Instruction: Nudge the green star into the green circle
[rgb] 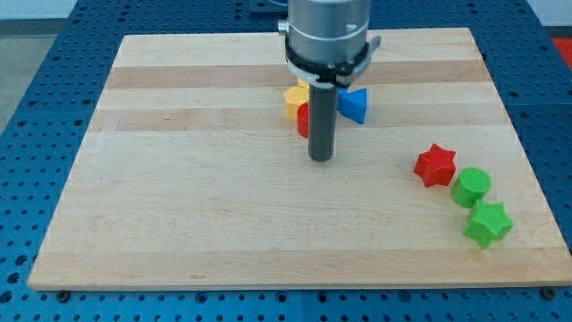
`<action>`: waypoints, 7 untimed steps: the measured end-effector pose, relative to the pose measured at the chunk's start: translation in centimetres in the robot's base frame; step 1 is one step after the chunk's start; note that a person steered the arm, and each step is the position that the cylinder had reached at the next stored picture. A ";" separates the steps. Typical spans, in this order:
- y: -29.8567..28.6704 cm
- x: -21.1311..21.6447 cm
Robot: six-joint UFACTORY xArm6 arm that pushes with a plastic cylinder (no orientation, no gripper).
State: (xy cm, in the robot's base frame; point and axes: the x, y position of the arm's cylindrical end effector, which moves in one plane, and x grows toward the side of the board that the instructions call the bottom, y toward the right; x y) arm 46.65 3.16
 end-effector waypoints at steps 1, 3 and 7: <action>1.3 3.5; 2.8 5.4; 11.5 13.9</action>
State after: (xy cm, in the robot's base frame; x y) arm 60.59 14.64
